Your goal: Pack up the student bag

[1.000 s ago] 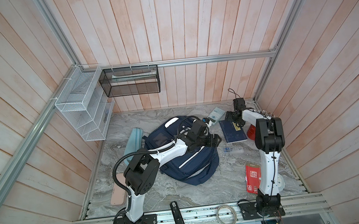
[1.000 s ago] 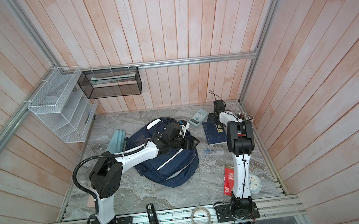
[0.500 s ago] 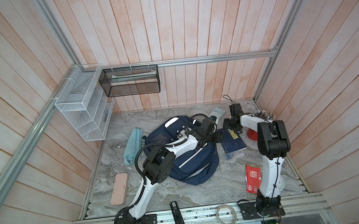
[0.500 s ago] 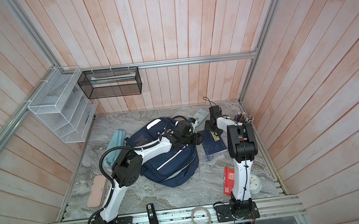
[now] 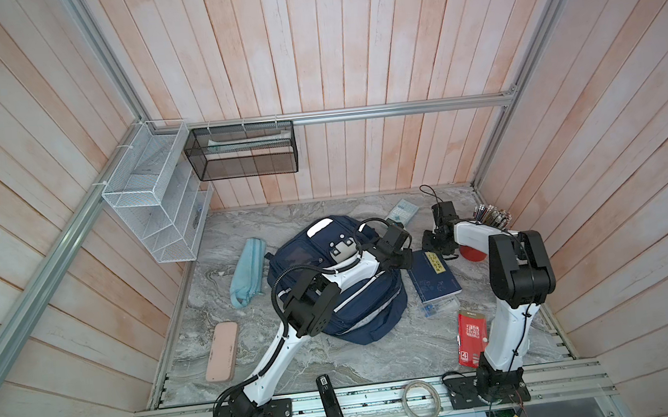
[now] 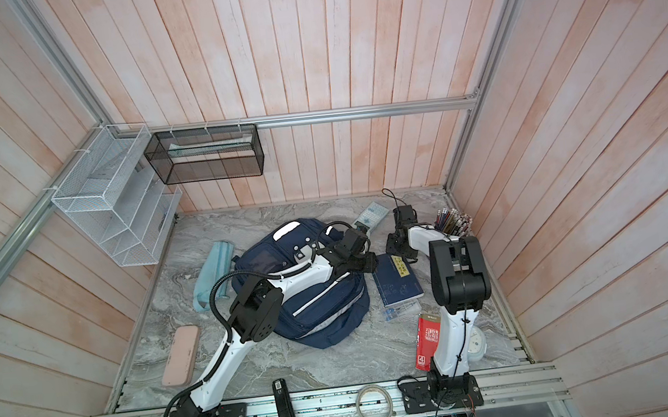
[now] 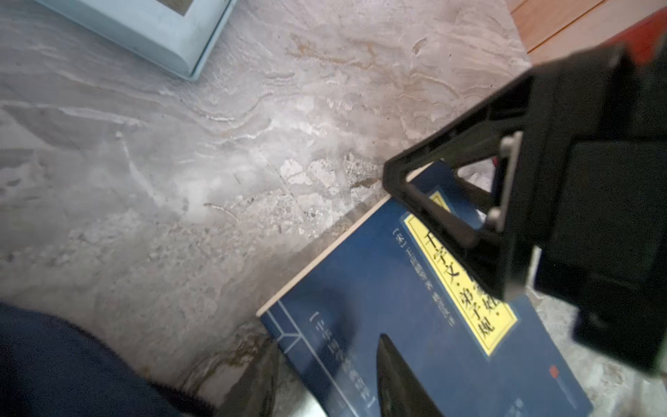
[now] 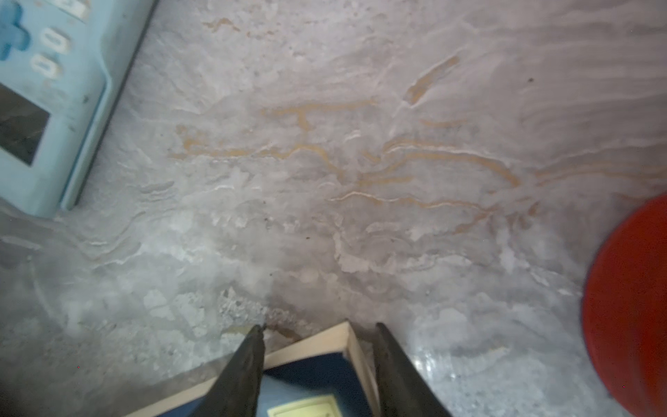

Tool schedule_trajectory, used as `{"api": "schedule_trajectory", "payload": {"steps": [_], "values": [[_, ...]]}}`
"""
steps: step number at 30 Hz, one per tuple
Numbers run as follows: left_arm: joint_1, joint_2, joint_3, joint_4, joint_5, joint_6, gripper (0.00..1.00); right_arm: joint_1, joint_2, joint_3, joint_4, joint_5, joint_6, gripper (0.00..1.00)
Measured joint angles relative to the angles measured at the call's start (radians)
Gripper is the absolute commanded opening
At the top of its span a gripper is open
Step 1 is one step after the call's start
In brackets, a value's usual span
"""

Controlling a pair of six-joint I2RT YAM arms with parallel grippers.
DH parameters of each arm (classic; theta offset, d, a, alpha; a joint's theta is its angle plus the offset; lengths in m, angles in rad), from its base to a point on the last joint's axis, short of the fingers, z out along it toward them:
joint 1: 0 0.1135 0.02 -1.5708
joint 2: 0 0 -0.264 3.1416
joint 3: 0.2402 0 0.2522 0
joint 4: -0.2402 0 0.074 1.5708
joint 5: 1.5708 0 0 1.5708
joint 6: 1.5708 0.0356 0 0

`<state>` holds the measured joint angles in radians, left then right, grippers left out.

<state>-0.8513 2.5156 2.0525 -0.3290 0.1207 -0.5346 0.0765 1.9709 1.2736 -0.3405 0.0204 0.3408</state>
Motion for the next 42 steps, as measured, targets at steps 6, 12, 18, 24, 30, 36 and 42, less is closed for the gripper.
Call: {"api": "schedule_trajectory", "payload": {"steps": [6,12,18,24,30,36,42], "values": [[0.000,0.008,0.008,-0.007,0.001,-0.014,0.44,-0.016,-0.014,-0.034,0.054,-0.005,0.000,0.18],[0.005,0.008,0.008,-0.003,0.008,-0.033,0.44,-0.021,-0.034,-0.053,0.090,-0.020,-0.002,0.00],[0.014,-0.015,-0.039,0.048,0.045,-0.050,0.55,-0.029,-0.072,-0.076,0.106,-0.050,0.002,0.00],[0.028,-0.143,-0.216,0.164,0.119,-0.074,0.68,-0.033,-0.167,-0.108,0.113,-0.110,0.011,0.00],[0.049,-0.322,-0.399,0.237,0.161,-0.098,0.71,-0.056,-0.252,-0.118,0.142,-0.165,0.033,0.00],[0.078,-0.434,-0.505,0.349,0.209,-0.122,0.71,-0.087,-0.337,-0.170,0.189,-0.223,0.054,0.00],[0.085,-0.423,-0.560,0.462,0.273,-0.132,0.71,-0.087,-0.393,-0.185,0.228,-0.310,0.064,0.00]]}}
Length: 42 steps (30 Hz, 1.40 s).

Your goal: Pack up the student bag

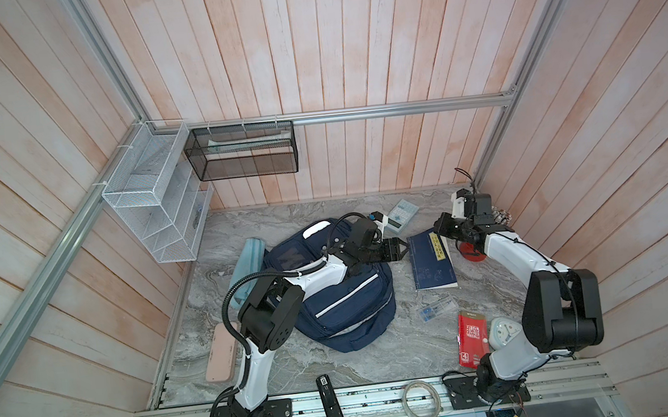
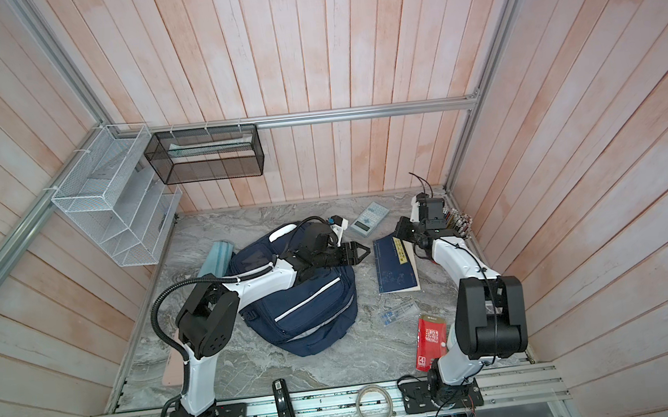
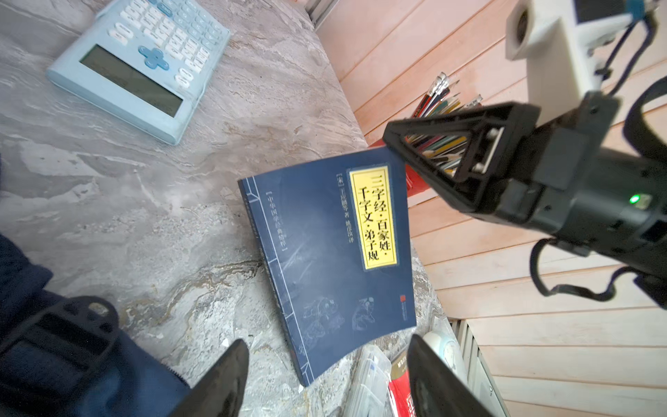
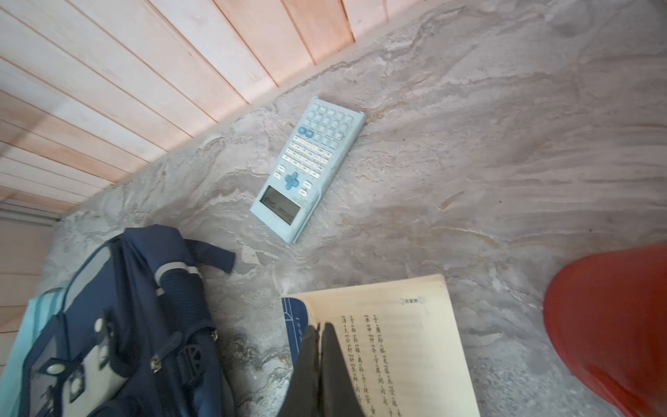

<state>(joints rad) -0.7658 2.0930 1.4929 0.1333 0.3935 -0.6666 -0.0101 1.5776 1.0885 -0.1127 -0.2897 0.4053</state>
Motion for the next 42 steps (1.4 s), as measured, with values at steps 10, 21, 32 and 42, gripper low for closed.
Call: {"api": "schedule_trajectory", "payload": {"steps": [10,21,32,42], "values": [[0.006,0.274,0.151,0.058,0.050,-0.038,0.70,-0.009,0.023,-0.058,0.069,-0.091,0.007,0.00],[0.021,0.358,0.132,0.364,0.169,-0.144,0.74,-0.044,0.022,-0.092,0.150,-0.235,0.019,0.00],[0.023,0.404,0.147,0.516,0.235,-0.232,0.70,-0.051,0.022,-0.099,0.190,-0.247,0.022,0.00],[0.021,0.475,0.232,0.531,0.205,-0.294,0.51,-0.054,0.023,-0.114,0.201,-0.257,0.030,0.00]]}}
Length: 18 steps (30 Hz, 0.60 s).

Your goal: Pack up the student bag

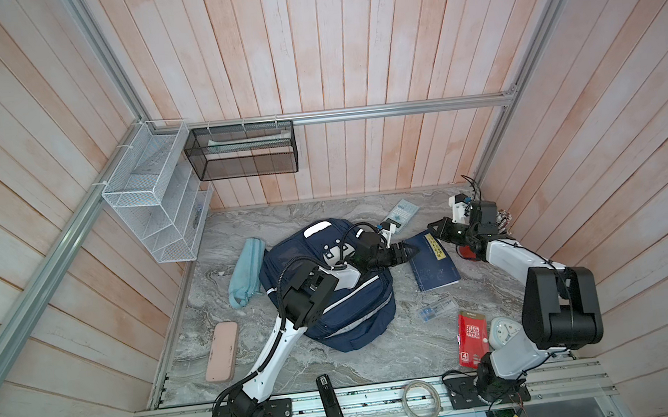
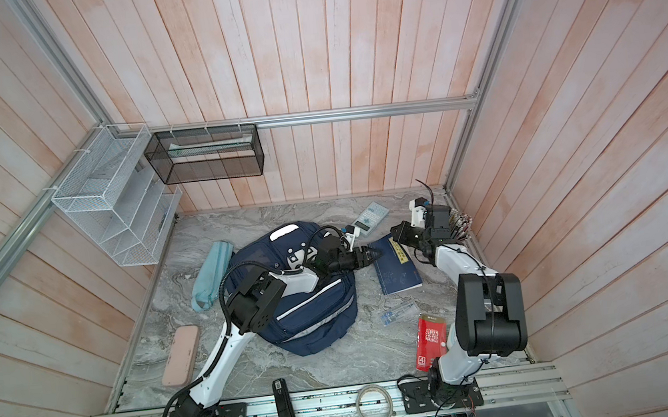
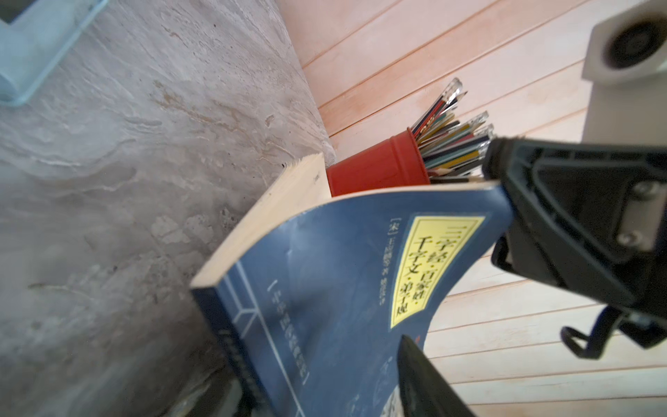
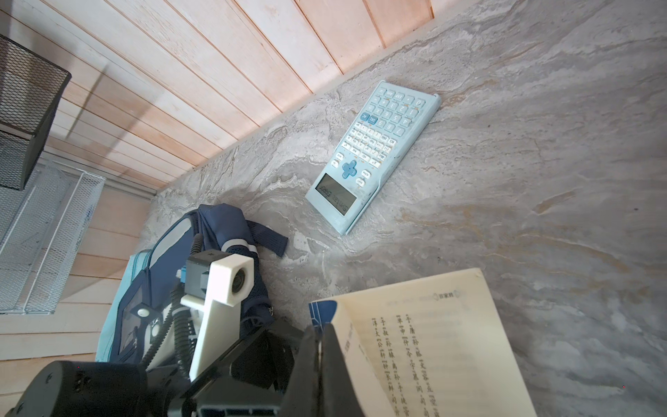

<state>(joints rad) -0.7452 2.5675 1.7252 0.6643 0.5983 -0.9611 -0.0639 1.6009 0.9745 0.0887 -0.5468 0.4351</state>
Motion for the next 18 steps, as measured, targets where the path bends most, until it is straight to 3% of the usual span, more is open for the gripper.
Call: {"api": "schedule_trajectory", "payload": {"steps": [2,10,12,13,14,15,16,18], "values": [[-0.002,0.008,0.006,0.047,0.008,-0.016,0.36,-0.003,0.002,0.000,0.005,-0.001,0.001,0.00],[-0.003,0.017,0.014,0.077,0.034,-0.041,0.03,-0.005,0.005,0.000,0.009,0.040,0.000,0.00],[-0.003,0.017,0.014,0.066,0.032,-0.034,0.00,-0.005,0.005,0.000,0.008,0.056,-0.001,0.00],[-0.003,0.017,0.014,0.063,0.031,-0.034,0.00,-0.005,0.005,0.000,0.006,0.068,-0.002,0.12],[-0.003,0.016,0.014,0.061,0.030,-0.034,0.00,-0.005,0.005,0.000,0.002,0.081,-0.003,0.36],[-0.003,0.014,0.011,0.061,0.030,-0.033,0.00,-0.005,0.005,0.000,-0.003,0.095,-0.006,0.52],[-0.002,0.006,0.001,0.061,0.030,-0.031,0.00,-0.005,0.005,0.000,-0.010,0.113,-0.010,0.62],[0.001,-0.019,-0.031,0.061,0.032,-0.029,0.00,-0.005,0.005,0.000,-0.020,0.148,-0.016,0.71]]}}
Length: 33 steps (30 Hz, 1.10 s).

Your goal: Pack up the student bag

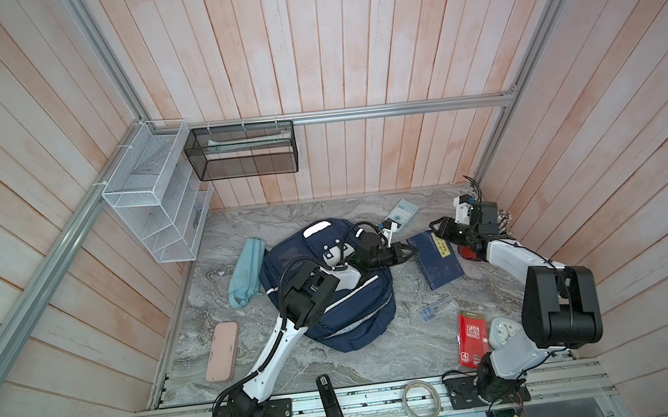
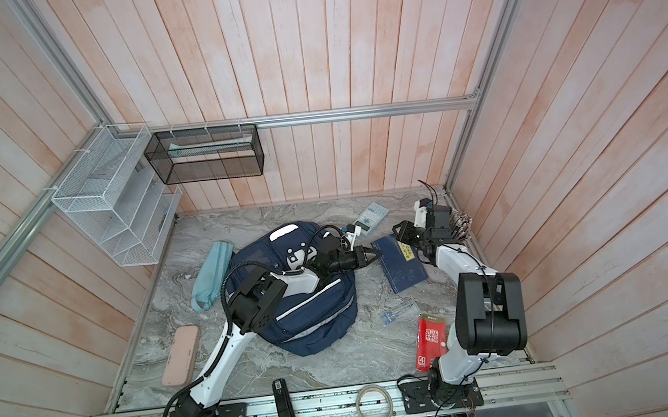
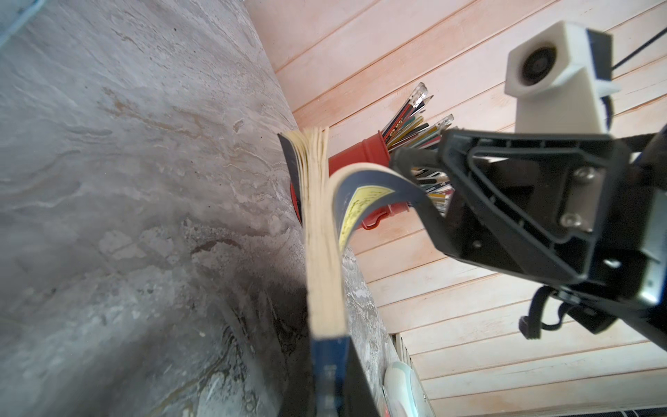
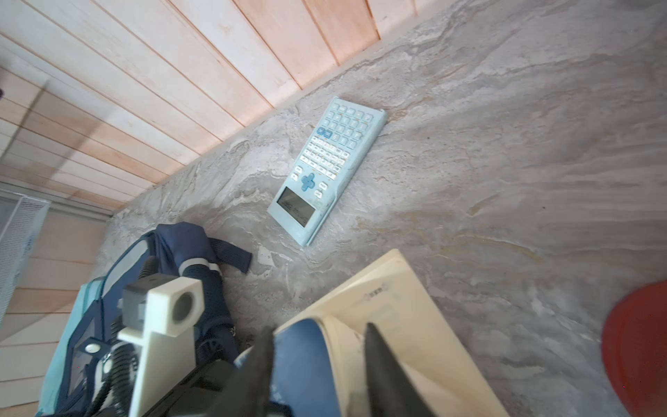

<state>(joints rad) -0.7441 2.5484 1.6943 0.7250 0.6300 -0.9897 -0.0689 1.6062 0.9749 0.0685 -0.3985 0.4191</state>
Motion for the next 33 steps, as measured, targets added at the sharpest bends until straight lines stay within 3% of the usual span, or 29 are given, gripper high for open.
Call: {"api": "schedule_trajectory", "payload": {"steps": [5,10,20,24,25,27,30,31,33], "values": [[0.026,-0.114,-0.109,-0.045,0.006,0.014,0.00,0.000,-0.016,-0.001,-0.025,0.056,-0.008,0.78],[0.066,-0.289,-0.204,-0.089,0.023,0.021,0.00,0.000,-0.116,-0.036,-0.002,0.026,-0.008,0.79],[0.148,-0.605,-0.353,-0.039,0.193,-0.003,0.00,0.004,-0.215,-0.062,0.190,-0.351,0.007,0.78],[0.169,-0.653,-0.420,-0.005,0.281,-0.023,0.00,0.067,-0.203,-0.056,0.239,-0.521,0.018,0.74],[0.175,-0.661,-0.439,-0.001,0.298,-0.025,0.00,0.095,-0.196,-0.052,0.239,-0.557,0.014,0.71],[0.184,-0.674,-0.472,0.002,0.325,-0.028,0.00,0.145,-0.185,-0.045,0.222,-0.595,-0.011,0.54],[0.211,-0.704,-0.518,-0.003,0.340,-0.026,0.00,0.166,-0.179,-0.043,0.201,-0.628,-0.023,0.08],[0.218,-0.707,-0.524,-0.008,0.340,-0.024,0.00,0.168,-0.184,-0.043,0.203,-0.644,-0.024,0.00],[0.229,-0.710,-0.529,-0.024,0.340,-0.008,0.01,0.177,-0.196,-0.044,0.200,-0.652,-0.022,0.00]]}}
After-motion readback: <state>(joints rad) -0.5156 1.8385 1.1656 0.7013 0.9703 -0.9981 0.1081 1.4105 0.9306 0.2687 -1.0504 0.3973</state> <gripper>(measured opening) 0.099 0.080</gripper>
